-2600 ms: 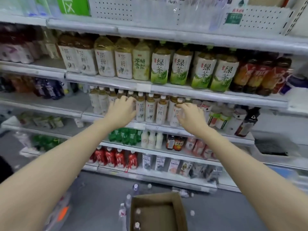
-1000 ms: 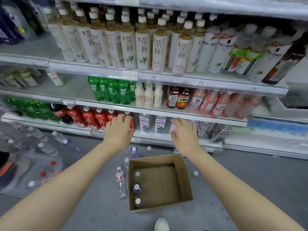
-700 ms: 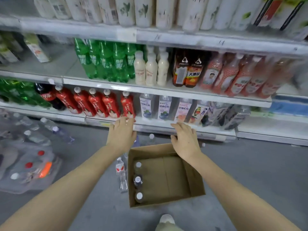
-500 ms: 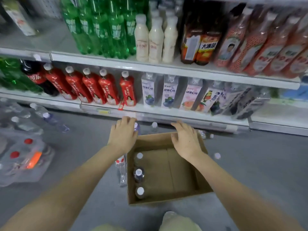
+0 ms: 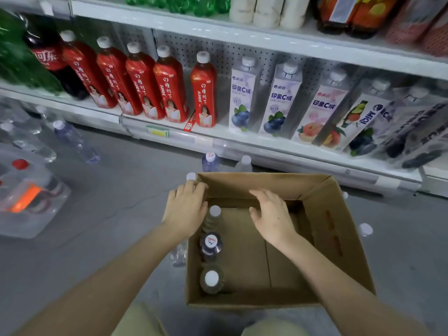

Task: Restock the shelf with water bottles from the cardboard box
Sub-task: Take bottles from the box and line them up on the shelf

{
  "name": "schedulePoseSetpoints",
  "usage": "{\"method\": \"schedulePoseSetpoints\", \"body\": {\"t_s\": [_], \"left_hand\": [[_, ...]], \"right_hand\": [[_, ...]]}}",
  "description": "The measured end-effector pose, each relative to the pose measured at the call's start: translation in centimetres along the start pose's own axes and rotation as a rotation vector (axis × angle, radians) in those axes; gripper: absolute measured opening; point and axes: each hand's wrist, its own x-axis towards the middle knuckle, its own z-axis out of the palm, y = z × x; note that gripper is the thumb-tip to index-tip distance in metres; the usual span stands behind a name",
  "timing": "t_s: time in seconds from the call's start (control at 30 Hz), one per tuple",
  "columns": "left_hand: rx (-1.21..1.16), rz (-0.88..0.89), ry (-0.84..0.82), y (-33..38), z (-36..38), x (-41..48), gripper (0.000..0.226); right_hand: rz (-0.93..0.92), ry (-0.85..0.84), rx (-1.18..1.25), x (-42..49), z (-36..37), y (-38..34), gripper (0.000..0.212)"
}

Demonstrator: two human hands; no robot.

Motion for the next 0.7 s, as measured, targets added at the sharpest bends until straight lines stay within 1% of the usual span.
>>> {"method": "schedulePoseSetpoints", "body": {"t_s": [0.2,0.33,0.5,0.6,0.7], "left_hand": [[0.062,0.030,0.057,-1.2,3.3,-2.0,0.029],[0.131,0.073,0.107,-0.9,4.0,-2.6,0.033],[0.145,0.106,0.146,-0.6,4.4,-2.5,0.030],[0.085,0.088,0.130,-0.3,4.6,-2.9,0.029],[0.060,0.079,0.110,-0.3,5.1,-3.1,0.027]], "right_hand": [[-0.037,-0.124,0.056,1.2,4.8,0.3,0.049],[-0.049,-0.155,0.115,2.3,7.0,0.0,0.052],[-0.095,-0.196,0.149,3.7,9.1,-0.5,0.054],[-0.092,-0.218,0.167,4.5,10.3,-0.9,0.049],[-0.094,-0.243,0.160,5.2,11.4,-1.3,0.036]]}}
